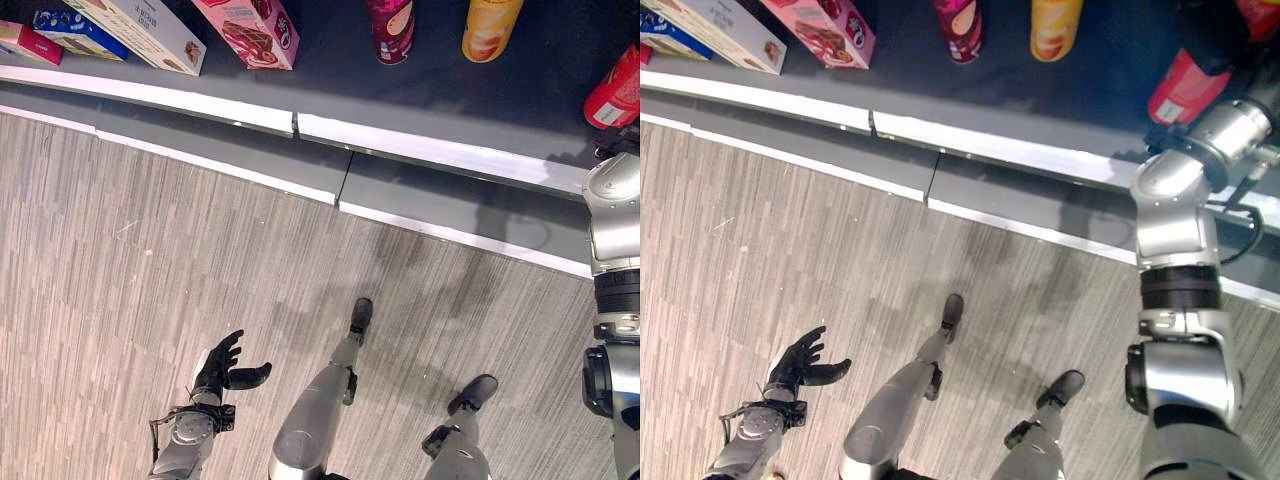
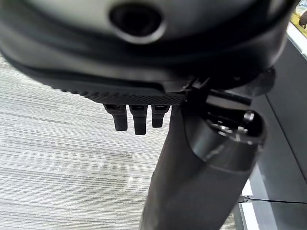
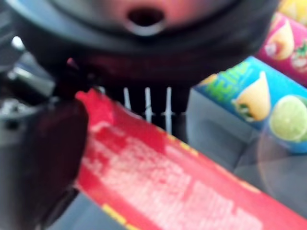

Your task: Put the goods on the table back onto the shelves and tidy them up.

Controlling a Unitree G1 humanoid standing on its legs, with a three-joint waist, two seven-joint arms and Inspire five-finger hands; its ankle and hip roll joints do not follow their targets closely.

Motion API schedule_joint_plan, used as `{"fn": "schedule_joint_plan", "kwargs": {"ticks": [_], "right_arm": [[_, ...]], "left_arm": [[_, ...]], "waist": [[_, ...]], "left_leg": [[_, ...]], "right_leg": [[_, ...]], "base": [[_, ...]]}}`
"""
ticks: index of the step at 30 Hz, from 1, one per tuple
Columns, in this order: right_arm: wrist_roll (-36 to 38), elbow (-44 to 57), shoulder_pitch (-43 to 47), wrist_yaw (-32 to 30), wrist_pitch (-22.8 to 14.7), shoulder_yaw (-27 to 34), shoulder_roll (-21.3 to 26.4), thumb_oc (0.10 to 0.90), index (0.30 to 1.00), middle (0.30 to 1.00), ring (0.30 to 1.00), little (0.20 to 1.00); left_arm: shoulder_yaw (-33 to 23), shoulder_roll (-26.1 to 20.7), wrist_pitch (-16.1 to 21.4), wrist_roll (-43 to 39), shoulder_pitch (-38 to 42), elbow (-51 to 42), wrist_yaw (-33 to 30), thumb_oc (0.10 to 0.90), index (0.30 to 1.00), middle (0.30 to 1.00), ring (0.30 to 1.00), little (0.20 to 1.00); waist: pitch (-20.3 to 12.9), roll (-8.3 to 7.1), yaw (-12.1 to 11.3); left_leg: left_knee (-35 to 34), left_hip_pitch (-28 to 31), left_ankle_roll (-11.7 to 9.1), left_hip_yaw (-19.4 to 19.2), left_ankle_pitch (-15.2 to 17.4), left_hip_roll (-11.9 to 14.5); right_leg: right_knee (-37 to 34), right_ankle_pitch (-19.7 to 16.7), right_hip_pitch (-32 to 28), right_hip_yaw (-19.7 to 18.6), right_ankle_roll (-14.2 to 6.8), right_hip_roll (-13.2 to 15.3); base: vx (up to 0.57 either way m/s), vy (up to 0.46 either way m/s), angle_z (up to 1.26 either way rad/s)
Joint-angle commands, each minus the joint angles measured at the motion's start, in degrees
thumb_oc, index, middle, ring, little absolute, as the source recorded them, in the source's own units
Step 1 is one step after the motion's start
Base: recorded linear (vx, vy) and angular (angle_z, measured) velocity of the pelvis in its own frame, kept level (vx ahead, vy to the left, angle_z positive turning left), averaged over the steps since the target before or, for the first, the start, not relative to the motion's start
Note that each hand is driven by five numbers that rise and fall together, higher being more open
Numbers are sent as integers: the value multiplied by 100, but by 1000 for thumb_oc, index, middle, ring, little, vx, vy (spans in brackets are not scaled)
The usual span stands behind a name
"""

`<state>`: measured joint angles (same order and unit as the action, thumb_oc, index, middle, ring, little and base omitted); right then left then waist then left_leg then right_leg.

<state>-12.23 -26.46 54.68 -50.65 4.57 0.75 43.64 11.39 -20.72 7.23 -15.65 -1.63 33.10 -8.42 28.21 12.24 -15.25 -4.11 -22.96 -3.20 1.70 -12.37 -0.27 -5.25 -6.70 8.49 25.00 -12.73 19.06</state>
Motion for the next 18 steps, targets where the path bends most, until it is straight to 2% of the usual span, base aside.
{"fn": "schedule_joint_plan", "kwargs": {"ticks": [1,3,8,12,13,14,15,18], "right_arm": [[-170,282,452,-465,-359,-24,352,800,900,900,900,900],[-85,435,213,-501,-436,123,5,800,900,900,900,900],[-77,687,-130,-425,-490,256,-336,800,900,900,900,900],[-180,1381,-666,-183,-594,377,-624,800,900,900,900,900],[-246,1925,-1153,82,-695,452,-901,800,900,900,900,900],[-254,1954,-1181,92,-685,466,-917,800,900,900,900,900],[-224,2330,-1528,329,-829,452,-1158,800,900,900,900,900],[-101,2754,-2115,761,-945,456,-1451,800,900,900,900,900]], "left_arm": [[362,-467,174,92,-71,85,-271,800,900,900,900,900],[386,-434,136,121,-3,118,-290,800,900,900,900,900],[425,-388,76,145,41,152,-257,800,900,900,900,900],[368,-320,-66,238,94,348,-219,800,900,900,900,900],[259,-288,-182,284,70,484,-182,800,900,900,900,900],[259,-295,-181,286,60,485,-181,800,900,900,900,900],[179,-279,-236,322,19,543,-158,800,900,900,900,900],[37,-269,-319,447,-80,634,-96,800,900,900,900,900]], "waist": [[-585,-36,-166],[-606,-76,-126],[-646,-177,-64],[-720,-391,88],[-794,-575,235],[-796,-582,232],[-864,-716,358],[-1007,-926,561]], "left_leg": [[523,-85,-344,181,848,218],[522,-29,-350,186,856,256],[553,44,-362,187,886,314],[622,165,-365,161,951,396],[664,301,-363,110,1011,472],[662,313,-364,107,1013,473],[686,429,-350,35,1071,542],[695,659,-324,-119,1153,616]], "right_leg": [[616,346,67,-150,-169,351],[604,347,9,-149,-161,334],[561,323,-72,-141,-154,307],[530,307,-176,-173,-129,252],[487,289,-265,-226,-110,209],[482,288,-276,-227,-110,208],[436,266,-337,-292,-102,179],[329,183,-462,-407,-108,161]], "base": [[-55,5,1],[-61,-3,4],[-39,-4,2],[-23,2,0],[-18,9,-6],[6,27,-6],[21,30,-16],[29,66,-37]]}}
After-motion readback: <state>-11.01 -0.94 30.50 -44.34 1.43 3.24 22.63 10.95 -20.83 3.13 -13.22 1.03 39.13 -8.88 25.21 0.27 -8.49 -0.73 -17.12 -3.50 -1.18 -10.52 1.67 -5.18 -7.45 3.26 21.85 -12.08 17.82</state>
